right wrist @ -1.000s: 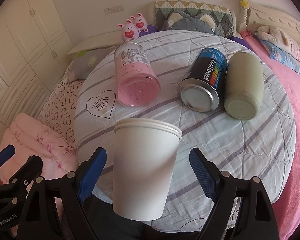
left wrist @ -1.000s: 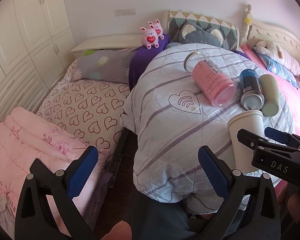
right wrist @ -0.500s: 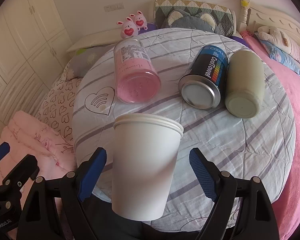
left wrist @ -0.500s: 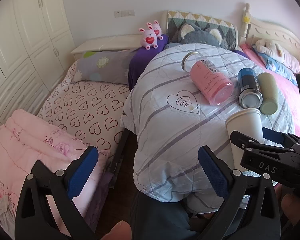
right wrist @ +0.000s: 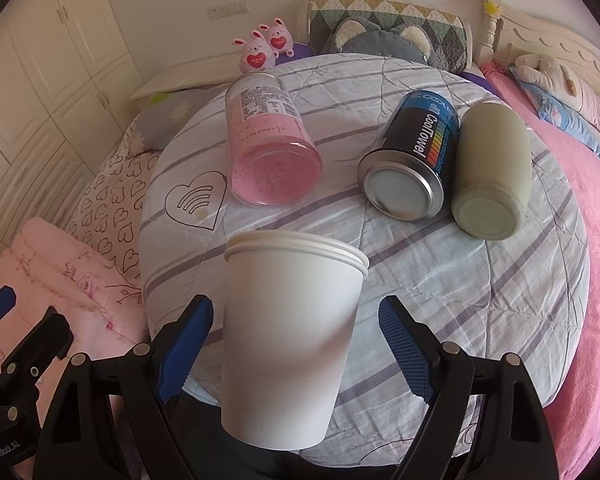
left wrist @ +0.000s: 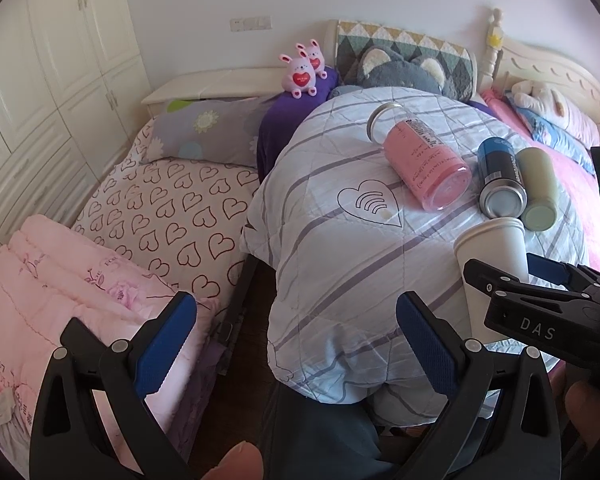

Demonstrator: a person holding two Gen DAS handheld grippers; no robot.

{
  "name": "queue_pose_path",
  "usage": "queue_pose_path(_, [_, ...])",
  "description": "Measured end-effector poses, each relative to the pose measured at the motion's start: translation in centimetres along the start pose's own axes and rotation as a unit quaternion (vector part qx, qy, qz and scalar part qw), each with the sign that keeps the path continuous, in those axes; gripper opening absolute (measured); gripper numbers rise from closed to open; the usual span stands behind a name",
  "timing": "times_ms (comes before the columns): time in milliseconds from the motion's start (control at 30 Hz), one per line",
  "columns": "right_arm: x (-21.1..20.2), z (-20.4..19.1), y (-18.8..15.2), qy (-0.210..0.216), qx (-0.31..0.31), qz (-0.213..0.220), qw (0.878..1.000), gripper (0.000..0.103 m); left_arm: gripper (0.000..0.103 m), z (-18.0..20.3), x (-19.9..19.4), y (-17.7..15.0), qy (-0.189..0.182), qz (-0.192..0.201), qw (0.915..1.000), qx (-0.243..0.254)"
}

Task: Flip cup upright
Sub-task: 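Close the right tool on the cup body while the left tool releases it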

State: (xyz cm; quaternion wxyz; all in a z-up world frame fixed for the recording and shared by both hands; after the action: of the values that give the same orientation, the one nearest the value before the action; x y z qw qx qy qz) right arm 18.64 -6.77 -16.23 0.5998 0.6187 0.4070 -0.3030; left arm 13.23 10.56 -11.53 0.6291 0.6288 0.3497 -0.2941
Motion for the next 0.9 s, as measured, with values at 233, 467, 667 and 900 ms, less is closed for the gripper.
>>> queue_pose_path(233, [0.7,-0.5,0.1,-0.005,-0.006,-0.006,1.000,0.085,0.101,-0.5,0.1,-0.1,0.000,-0.002,1.0000,-0.006])
queue_pose_path(467, [2.1,-0.5,-0.1,-0.016,-0.009,-0.017,1.000,0.085,0.101,-0.5,0.7,-0.4,0.000,-0.009,0.9999,-0.005])
queue_pose_path(667, [3.3,-0.3,-0.4,-0.021,-0.017,-0.027,0.999,0.067,0.101,-0.3,0.8,-0.4,0.000,-0.011,0.9999,-0.004])
queue_pose_path(900, [2.8,0.0,-0.4,-0.011,-0.023,-0.016,1.000,0.067,0.101,0.3,1.0,-0.5,0.003,-0.015,0.9999,0.003])
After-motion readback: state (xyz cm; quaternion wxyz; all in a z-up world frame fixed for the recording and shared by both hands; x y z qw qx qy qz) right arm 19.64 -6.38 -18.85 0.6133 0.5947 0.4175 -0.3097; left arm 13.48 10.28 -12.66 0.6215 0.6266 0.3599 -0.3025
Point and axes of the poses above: each gripper's, at about its wrist camera, not at the fingertips, and x roughly the way its jaws point, z to its right, y to its top, the point moved 8 cm from there along x, roughly the way its jaws point, and after that the axes turned 2 degrees about -z, right-handed, at the moved point
